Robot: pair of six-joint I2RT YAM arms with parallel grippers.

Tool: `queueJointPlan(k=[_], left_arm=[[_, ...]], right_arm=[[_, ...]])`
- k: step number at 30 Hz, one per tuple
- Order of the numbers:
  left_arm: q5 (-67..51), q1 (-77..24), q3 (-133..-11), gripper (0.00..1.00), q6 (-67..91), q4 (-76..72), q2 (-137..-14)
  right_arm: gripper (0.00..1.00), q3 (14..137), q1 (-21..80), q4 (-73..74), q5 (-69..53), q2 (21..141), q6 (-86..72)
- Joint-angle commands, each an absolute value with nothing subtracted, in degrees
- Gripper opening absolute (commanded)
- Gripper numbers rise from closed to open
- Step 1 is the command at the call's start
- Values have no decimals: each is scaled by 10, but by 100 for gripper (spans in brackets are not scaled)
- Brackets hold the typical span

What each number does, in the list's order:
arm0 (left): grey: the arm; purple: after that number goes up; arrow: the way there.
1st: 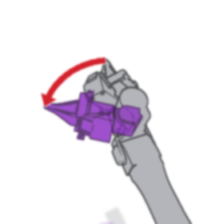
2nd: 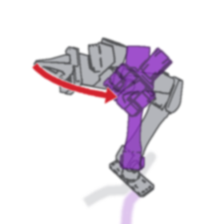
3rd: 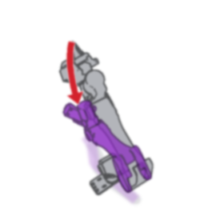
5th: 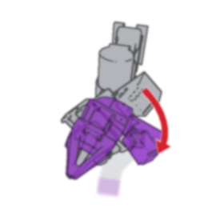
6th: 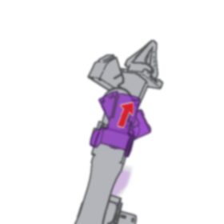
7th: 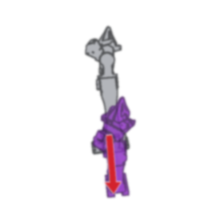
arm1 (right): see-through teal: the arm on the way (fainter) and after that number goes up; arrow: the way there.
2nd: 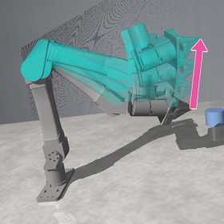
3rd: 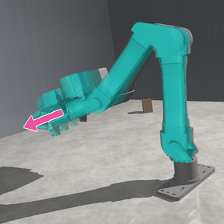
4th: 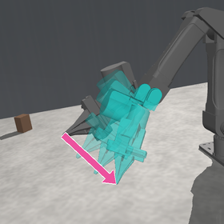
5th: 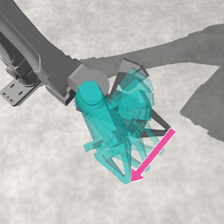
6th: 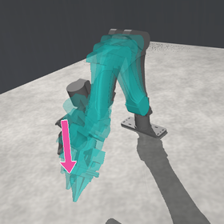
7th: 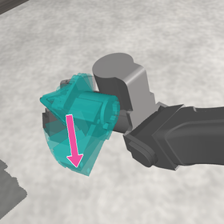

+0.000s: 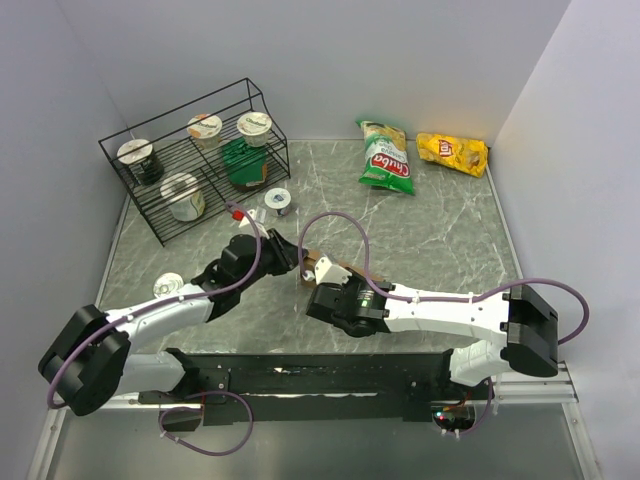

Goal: Fold the paper box

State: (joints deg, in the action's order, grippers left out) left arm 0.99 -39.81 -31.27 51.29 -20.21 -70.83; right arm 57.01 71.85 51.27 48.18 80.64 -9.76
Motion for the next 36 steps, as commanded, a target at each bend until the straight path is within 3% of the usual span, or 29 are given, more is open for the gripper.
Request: queueJointPlan(k=[1,36], left_arm=[[10,-398,-249,22,508,-46,-744],[208,-595,-317,17,540,113,-922]], right_arm=[[18,570,720,514,388,824,-141],[18,563,708,501,377,776,-142]])
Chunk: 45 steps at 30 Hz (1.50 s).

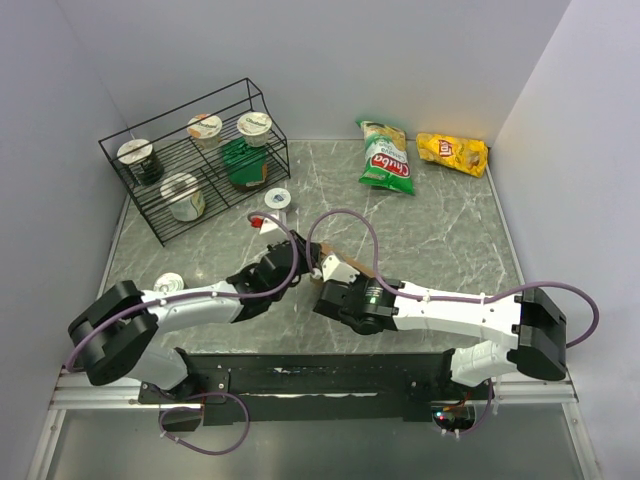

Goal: Fold the paper box

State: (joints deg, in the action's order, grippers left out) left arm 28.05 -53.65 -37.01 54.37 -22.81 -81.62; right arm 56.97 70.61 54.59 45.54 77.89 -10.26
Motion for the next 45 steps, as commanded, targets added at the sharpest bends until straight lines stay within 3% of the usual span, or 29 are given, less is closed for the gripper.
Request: queueJointPlan(k=[1,15,18,25,28,33,39,45], left_arm=[[213,-600,-321,17,545,117,-934],[250,-662,-309,15,589,111,-947],[273,-671,-309,16,602,113,-927],[314,-687,-272,20,638,105,-873],[316,-688,-269,22,645,108,-873],[326,-704,-272,24,667,116,-882],[352,-747,-260,25,714,121,-896],[371,-806,-271,28,790,163,-928]], right_arm=[[18,563,707,503,376,776,-143],[20,577,708,512,385,765,-166],[26,600,709,519,381,747,-163],[67,700,713,551,322,721,-138],[78,730,712,542,291,703,-135],[84,734,681,520,252,674,-146],[84,637,557,457,138,608,-145],[86,567,507,396,77,569,-85]])
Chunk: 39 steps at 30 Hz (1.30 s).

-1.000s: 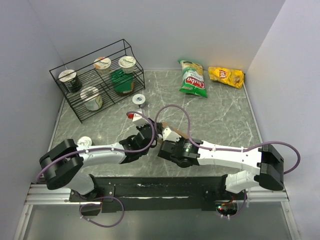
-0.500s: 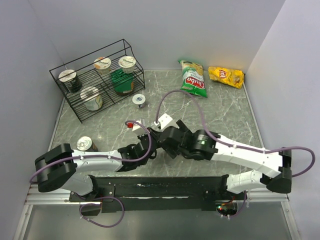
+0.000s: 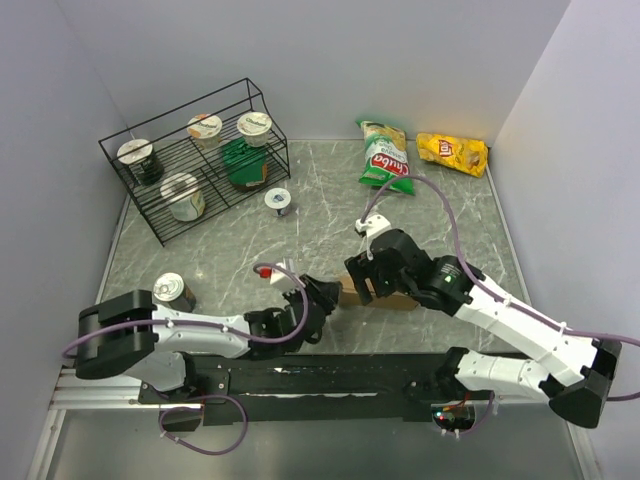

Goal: Fold the paper box

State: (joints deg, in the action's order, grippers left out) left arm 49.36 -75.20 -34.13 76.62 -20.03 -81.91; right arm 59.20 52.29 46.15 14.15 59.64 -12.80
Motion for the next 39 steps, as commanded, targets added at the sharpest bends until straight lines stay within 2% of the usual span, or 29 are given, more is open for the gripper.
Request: queueJointPlan(k=[1,8,12,14,19,21,24,26,32,39], left_arm=[[374,-818,-275,28,797,167,-930],[357,-835,-272,32,836,153,-967],[388,-824,-295,39,805,162,-949],[390,-805,-304,44,781,151,-933],[354,-767,-275,62,702,59,-818],[328,-747,-263,70,649,-13,-768],[243,-698,-231,79,571,-137,-724],[171,-667,-268,82,489,-166,-747],[42,-666,-414,76,417,-150,-891],[55,-664,-482,73,407,-94,-982]], right_arm=[[87,558,498,390,73,569,-74],[88,521,483,373,54,572,-78],[88,520,477,383,79,577,-109],[92,526,462,395,86,585,-128],[94,511,348,403,64,563,-202],[99,498,310,392,51,541,-226],[100,464,210,369,-16,531,-249],[100,416,94,339,-77,531,-277],[100,353,11,311,-27,491,-330],[100,283,-105,262,-99,497,-333]])
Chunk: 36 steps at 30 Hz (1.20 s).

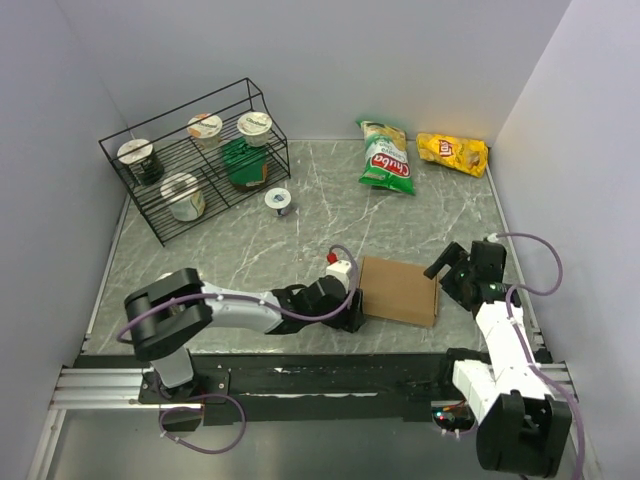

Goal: Fold the paper box

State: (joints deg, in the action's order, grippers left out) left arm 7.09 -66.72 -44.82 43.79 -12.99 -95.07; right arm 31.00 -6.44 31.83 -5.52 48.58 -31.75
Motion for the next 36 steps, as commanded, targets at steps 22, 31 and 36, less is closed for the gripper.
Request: queueJointPlan(k=[22,31,36], left_arm=[[86,-505,-628,82,367,-95,-1150],[31,-469,-746,84,322,-139,-1229],[16,-436,-732,88,355,-193,-1210]], right_arm=[[76,182,-59,163,-219,529,-367],[82,232,63,111,-197,583,-366],[91,257,82,103,-202,563,-350]])
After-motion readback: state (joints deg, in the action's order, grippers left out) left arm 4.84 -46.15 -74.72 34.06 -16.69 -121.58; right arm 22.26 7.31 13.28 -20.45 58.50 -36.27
